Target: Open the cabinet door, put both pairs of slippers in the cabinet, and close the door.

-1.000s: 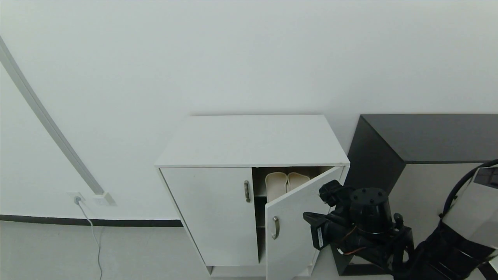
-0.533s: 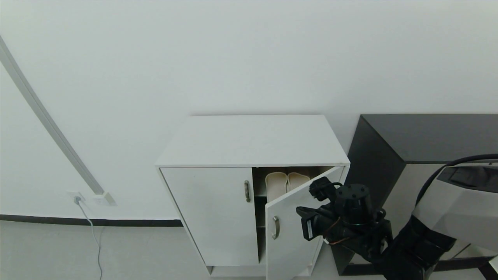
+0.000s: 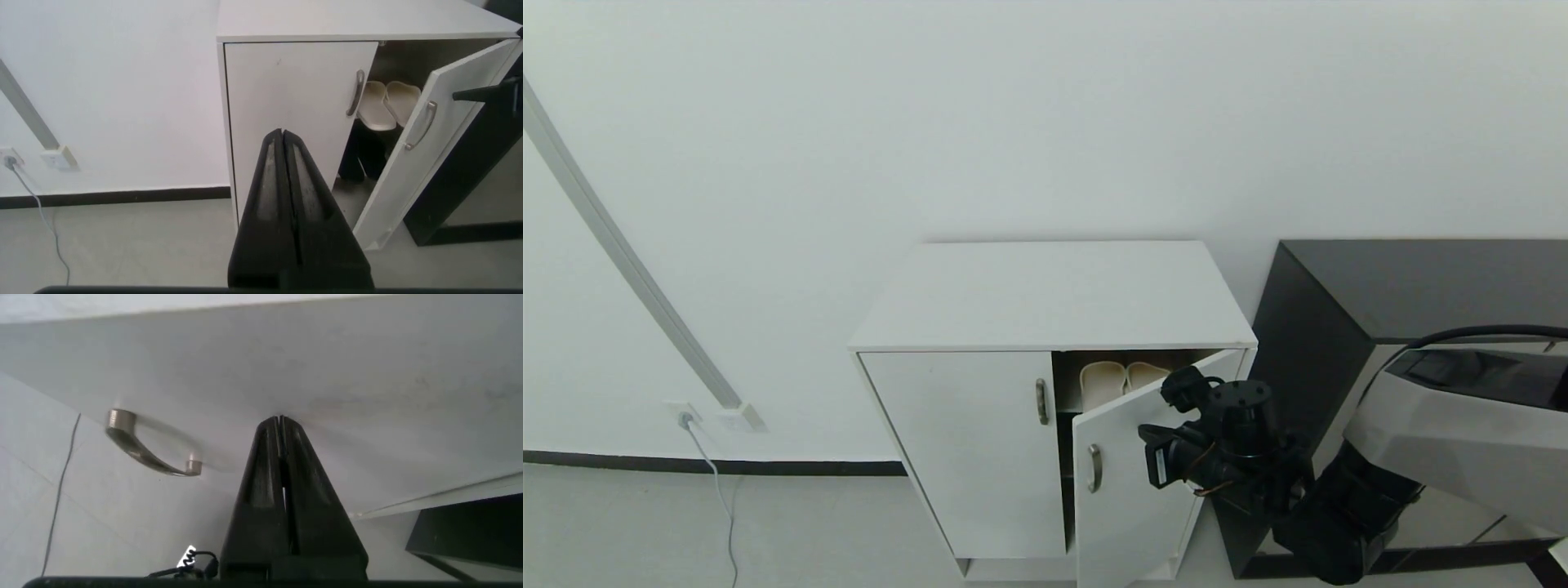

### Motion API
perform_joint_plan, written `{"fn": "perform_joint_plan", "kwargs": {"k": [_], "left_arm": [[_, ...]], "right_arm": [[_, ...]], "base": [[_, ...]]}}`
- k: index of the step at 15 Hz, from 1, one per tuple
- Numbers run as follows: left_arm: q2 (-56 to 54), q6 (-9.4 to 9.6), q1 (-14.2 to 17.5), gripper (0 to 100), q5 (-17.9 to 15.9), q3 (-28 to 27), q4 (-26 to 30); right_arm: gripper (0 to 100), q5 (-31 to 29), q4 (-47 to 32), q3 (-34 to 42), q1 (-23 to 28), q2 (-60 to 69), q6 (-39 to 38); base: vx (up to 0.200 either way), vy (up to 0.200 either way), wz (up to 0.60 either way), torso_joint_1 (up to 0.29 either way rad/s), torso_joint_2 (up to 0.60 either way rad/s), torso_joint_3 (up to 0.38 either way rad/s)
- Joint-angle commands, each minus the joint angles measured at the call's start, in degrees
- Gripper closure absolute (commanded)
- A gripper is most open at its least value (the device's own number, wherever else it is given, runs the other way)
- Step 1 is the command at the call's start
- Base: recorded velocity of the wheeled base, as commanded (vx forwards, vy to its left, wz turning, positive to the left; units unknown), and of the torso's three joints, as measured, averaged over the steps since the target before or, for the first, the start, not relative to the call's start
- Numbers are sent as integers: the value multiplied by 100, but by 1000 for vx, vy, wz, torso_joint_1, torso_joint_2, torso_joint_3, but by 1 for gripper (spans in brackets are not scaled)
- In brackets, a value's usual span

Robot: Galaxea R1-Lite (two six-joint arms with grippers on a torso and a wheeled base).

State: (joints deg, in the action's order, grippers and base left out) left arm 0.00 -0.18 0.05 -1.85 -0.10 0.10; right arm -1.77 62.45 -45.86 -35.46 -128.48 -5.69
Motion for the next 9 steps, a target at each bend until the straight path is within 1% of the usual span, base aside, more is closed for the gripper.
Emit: {"fn": "perform_joint_plan", "kwargs": {"k": [1, 5, 9], "left_arm": [[0, 1, 4, 100, 1, 10, -1], [0, 1, 4, 100, 1, 1, -1], [0, 1, 4, 100, 1, 1, -1]], "right_arm": [[100, 1, -58, -230, 48, -239, -2], [100, -8, -75, -652, 171, -564, -2], [100, -8, -330, -1056, 277, -670, -2]], "base": [[0, 0, 0, 0, 0, 0], [0, 0, 0, 0, 0, 0], [0, 0, 0, 0, 0, 0]]}}
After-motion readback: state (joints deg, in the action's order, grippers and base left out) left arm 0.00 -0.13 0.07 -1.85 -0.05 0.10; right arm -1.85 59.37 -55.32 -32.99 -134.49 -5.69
